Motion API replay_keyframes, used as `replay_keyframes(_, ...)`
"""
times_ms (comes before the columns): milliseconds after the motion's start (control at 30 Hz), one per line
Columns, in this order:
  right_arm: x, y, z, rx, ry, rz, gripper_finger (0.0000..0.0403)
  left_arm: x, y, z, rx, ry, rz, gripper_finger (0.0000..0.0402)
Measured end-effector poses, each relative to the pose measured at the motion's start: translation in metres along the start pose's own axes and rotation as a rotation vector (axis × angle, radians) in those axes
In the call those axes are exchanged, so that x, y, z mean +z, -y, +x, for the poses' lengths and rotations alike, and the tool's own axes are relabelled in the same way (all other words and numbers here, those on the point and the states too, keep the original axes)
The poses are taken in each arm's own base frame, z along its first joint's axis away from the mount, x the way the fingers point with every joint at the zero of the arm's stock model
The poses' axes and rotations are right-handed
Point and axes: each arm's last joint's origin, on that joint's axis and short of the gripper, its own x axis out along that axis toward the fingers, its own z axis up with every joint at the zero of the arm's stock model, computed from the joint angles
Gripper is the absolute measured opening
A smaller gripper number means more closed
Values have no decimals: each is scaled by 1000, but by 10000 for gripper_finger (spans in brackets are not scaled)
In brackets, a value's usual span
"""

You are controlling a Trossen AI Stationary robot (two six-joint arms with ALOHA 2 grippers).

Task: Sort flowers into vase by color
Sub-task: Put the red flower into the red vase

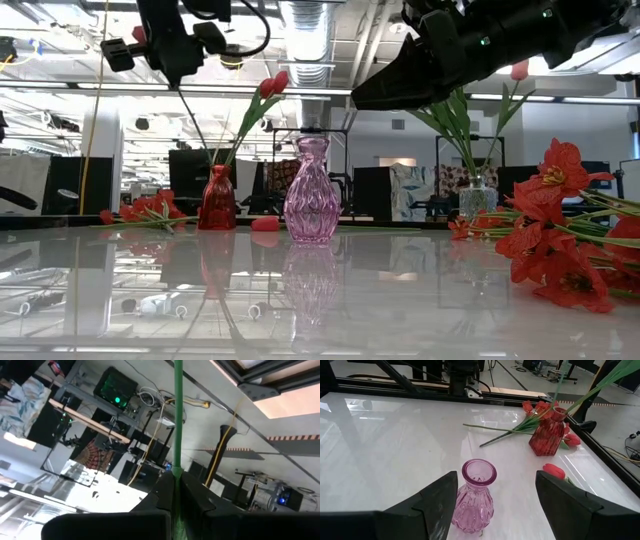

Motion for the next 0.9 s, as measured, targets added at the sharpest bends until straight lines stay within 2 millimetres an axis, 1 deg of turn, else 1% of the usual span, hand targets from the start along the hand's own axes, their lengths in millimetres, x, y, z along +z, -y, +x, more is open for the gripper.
replay_keyframes(133, 0, 0, 0, 0, 0, 0, 295, -1, -2, 3, -2, -5, -10, 0)
replay_keyframes(400, 0, 0, 0, 0, 0, 0, 295, -2, -2, 2, -8, 17, -9, 0)
replay_keyframes(633, 0, 0, 0, 0, 1, 0, 295, -17, -11, -8, 15, 55, -70, 0)
replay_keyframes(900, 0, 0, 0, 0, 0, 0, 295, -16, -11, -7, 6, 65, -64, 0)
